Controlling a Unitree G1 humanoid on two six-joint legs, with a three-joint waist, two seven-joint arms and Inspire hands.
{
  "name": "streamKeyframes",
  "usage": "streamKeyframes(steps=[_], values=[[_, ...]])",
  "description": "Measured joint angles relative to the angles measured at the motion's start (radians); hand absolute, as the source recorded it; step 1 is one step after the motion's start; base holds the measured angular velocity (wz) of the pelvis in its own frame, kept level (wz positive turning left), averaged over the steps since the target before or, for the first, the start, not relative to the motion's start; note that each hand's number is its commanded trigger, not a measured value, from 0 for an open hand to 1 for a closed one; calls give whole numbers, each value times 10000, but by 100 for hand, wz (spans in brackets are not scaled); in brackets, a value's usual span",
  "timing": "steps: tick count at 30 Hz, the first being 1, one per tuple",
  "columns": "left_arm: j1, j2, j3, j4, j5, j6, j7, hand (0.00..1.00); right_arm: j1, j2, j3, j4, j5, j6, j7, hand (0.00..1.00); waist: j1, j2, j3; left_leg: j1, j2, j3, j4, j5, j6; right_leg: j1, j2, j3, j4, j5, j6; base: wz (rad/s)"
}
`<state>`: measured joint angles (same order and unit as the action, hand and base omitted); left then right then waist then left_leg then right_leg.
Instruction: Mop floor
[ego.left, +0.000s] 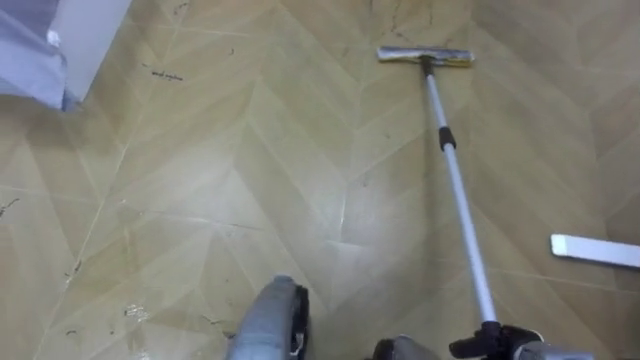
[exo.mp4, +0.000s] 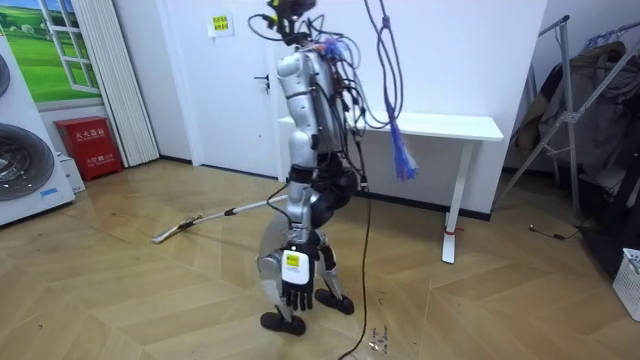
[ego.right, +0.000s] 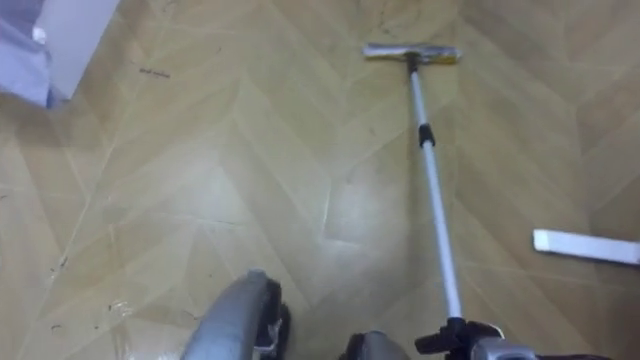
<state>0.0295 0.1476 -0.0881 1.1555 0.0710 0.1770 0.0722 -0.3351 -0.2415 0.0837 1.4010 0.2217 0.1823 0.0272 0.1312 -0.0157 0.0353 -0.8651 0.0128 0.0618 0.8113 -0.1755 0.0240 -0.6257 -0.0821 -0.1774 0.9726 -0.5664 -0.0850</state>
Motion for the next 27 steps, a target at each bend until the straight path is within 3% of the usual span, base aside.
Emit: streamKeyframes(steps=[1,2,3,4,5,7,8,9,11,12,13,15,16,18,19,21,22,24,26,27], values=[[-60,-16,-4,-7,3,20,-105,0,198,-52,3,1,161,-78,-16,100,-19,44,-24,131,-129,87,-172,-191,190,208,-94,33,-323,101,179,9],[-83,-10,11,-18,-1,31,-129,0,354,-81,6,1,235,-99,-13,100,-19,59,-32,235,-140,200,-221,-331,282,323,-143,79,-464,123,242,13],[-130,0,46,-14,8,52,-133,0,712,-187,10,4,316,-127,-3,100,-100,94,-61,425,-307,312,-213,-633,430,457,-265,327,-368,139,302,15],[-175,5,80,20,33,48,-136,0,1114,-412,28,49,355,-183,-2,100,-182,191,-63,525,-496,380,-33,-932,527,216,-369,691,403,380,597,18],[-204,8,78,-38,78,38,-117,0,1338,-539,53,114,313,-191,-16,100,-204,217,-79,588,-606,427,58,-1074,630,-21,-424,820,911,634,650,13],[-130,-14,90,-347,103,-88,76,0,2346,-881,157,205,-75,-97,-347,100,-207,567,-228,836,-664,404,334,-1772,819,-1062,-329,1371,2726,2226,852,-10],[-118,-10,100,-413,99,-126,135,0,2585,-882,169,201,-118,-84,-457,100,-204,637,-262,898,-625,388,341,-1921,827,-1307,-292,1419,2882,2290,897,-25],[-122,6,85,-512,102,-161,300,0,2936,-781,260,194,-162,-65,-651,100,-268,780,-238,1034,-556,372,302,-2095,828,-1869,-194,1495,2781,2209,902,-15],[-121,1,93,-550,117,-164,480,0,3337,-494,269,156,-212,-63,-847,100,-532,829,-225,1295,-587,368,18,-2240,808,-2686,-192,1498,1601,2135,917,-4],[-108,-9,33,-540,103,-147,498,0,3515,-296,267,141,-221,-64,-909,100,-718,847,-227,1517,-582,357,-213,-2328,733,-2981,-200,1436,139,2207,877,0],[-92,-25,-15,-532,98,-104,499,0,3692,-110,252,138,-263,-57,-924,100,-833,853,-227,1797,-581,318,-370,-2470,613,-2958,-198,1407,-1456,2598,771,4],[39,-88,17,-531,-10,-91,530,0,3881,109,118,138,-372,85,-980,100,-959,905,-254,2256,-530,127,-369,-2868,327,-2733,-84,1359,-1929,3382,655,10],[101,-104,15,-529,-10,-84,525,0,3879,158,117,136,-403,148,-986,100,-948,914,-249,2391,-485,76,-277,-2936,232,-2609,-9,1315,-1849,3308,504,-8],[405,-166,-3,-475,-238,-63,523,0,3644,188,72,85,-707,314,-1044,100,-958,951,-253,2532,-317,-179,607,-2901,68,-2075,114,951,-1443,2684,159,-14],[423,-167,-23,-359,-295,-61,526,0,3366,142,42,132,-838,393,-1127,100,-957,933,-242,2424,-190,-188,1327,-2742,-194,-1908,173,884,-1170,2288,62,5],[507,-159,-81,-349,-331,-19,568,0,2771,-25,52,180,-1007,504,-1232,100,-881,911,-228,2139,-2,-243,2399,-2371,-464,-1737,318,852,-808,1789,-73,0],[571,-181,-83,-358,-330,2,631,0,2296,-167,78,190,-1066,530,-1338,100,-690,789,-139,1892,131,-254,3134,-2143,-507,-1630,433,886,-635,1542,-172,-13],[612,-193,-107,-404,-304,2,693,0,1574,-416,139,92,-1115,571,-1458,100,-443,745,-112,1199,101,-221,3300,-2178,-491,-1503,450,887,-472,1253,-254,-8],[614,-130,-90,-415,-320,13,747,0,932,-440,153,3,-1123,557,-1509,100,-154,601,-18,508,68,-59,2674,-2188,-470,-1172,488,879,-510,1042,-282,-2],[646,-99,-104,-495,-371,16,763,0,517,-530,155,-40,-1114,540,-1547,100,-84,518,38,233,14,64,1751,-2130,-462,-823,486,871,-593,876,-218,6]])
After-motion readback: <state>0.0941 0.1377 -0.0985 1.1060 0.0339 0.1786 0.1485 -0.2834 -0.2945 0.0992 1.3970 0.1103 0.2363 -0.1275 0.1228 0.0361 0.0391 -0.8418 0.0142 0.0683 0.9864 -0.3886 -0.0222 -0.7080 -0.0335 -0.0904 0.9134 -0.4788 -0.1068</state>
